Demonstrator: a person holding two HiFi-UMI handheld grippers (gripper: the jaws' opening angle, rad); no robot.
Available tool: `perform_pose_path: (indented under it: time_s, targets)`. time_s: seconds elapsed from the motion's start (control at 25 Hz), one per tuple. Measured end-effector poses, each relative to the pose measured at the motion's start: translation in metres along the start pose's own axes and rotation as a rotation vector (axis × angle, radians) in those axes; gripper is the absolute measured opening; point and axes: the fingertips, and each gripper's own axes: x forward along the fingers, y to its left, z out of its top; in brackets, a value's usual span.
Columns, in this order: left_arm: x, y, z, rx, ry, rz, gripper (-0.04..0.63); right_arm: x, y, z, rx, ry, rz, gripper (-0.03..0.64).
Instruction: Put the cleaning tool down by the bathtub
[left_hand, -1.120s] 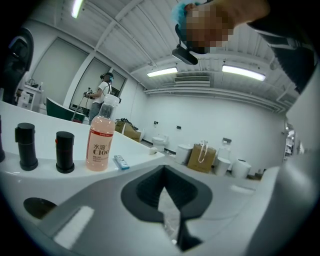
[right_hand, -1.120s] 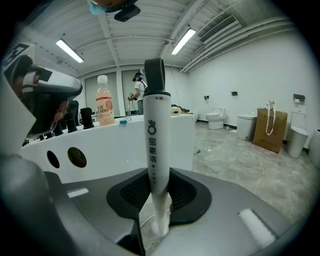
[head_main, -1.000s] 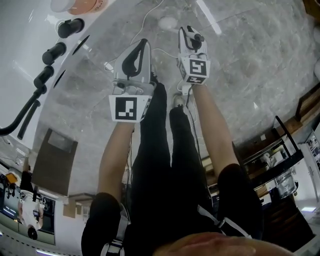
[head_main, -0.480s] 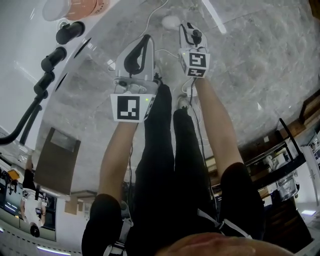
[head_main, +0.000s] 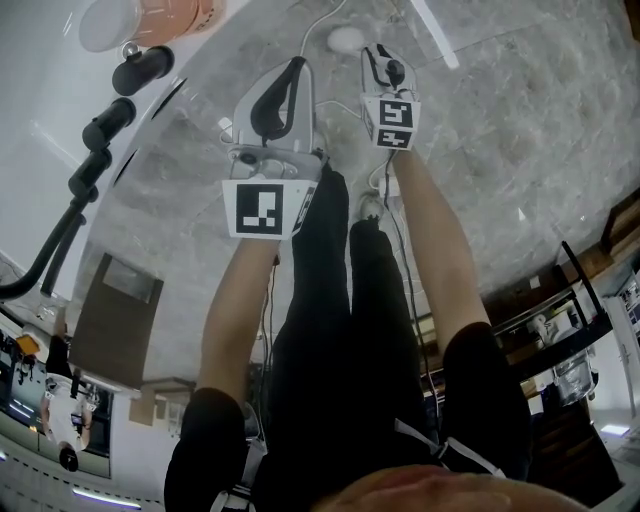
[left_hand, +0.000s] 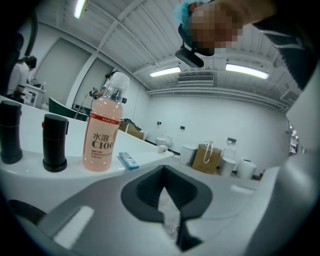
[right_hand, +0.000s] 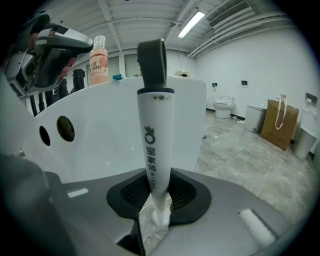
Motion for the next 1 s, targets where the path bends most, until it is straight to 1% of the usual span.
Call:
perform_pose_path:
  time_s: [0.24,0.48,1.0]
  targets:
    - [0.006,0.005,-0.011,-0.007,0.009,0.006,0.008,0.014,0.000,-0.006,-0.013,0.020,0.016,0.089]
    - [0.010,0.013,-0.022,-0.025,0.024,0.019,0.008,0.031,0.002,0.003,-0.018,0.001,0.027,0.089]
    - [0.018,0.021,-0.024,-0.036,0.032,0.012,0.008,0.070,-0.001,0.019,-0.041,0.037,0.045,0.089]
